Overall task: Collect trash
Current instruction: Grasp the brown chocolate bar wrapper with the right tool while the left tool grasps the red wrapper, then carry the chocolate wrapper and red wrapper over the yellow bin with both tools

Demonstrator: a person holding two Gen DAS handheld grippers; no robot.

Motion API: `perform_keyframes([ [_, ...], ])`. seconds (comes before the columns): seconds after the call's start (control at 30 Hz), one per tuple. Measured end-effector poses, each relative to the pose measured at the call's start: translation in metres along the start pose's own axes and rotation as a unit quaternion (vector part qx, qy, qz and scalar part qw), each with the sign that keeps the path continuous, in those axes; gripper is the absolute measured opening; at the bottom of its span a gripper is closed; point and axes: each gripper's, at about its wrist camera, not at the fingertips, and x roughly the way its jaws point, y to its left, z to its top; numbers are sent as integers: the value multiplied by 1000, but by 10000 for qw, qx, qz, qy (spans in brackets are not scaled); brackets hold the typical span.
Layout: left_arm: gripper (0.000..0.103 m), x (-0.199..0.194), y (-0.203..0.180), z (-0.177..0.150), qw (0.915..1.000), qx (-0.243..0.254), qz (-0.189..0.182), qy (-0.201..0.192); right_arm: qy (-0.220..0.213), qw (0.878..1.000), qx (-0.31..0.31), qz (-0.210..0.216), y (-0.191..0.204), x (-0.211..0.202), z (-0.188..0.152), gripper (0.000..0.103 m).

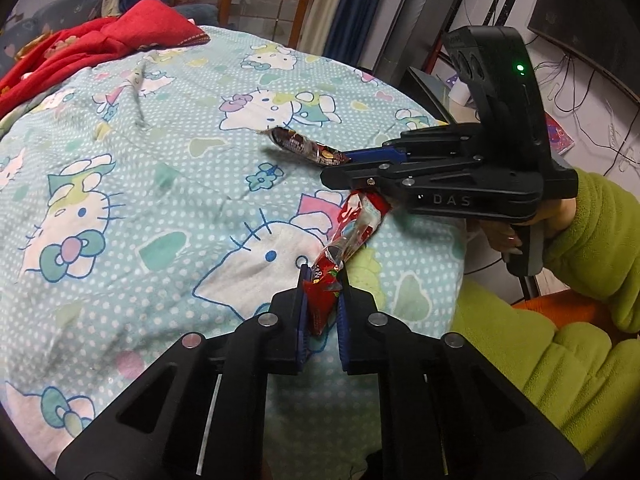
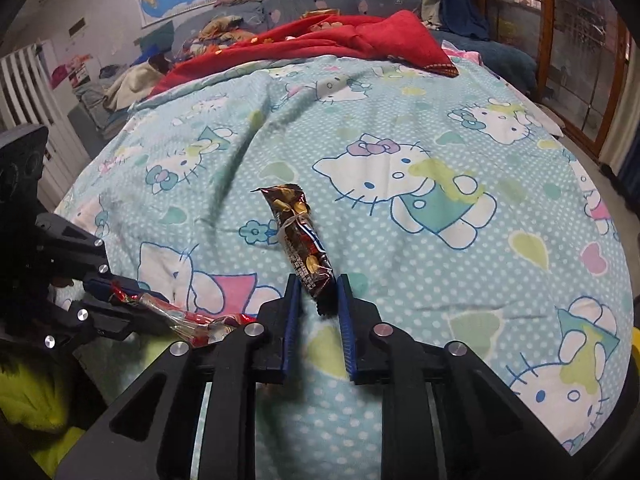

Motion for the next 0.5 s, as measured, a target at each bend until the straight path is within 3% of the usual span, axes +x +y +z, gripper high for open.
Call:
perform_keyframes([
  [0.33,7,-12,-11,26,9991,-30,48,-410,-464,9979,422,-134,-16,-29,7,13],
  [0.5,7,-13,-22,44,9983,41,55,-577,-854,9935,621,-416,-33,-57,12,13],
])
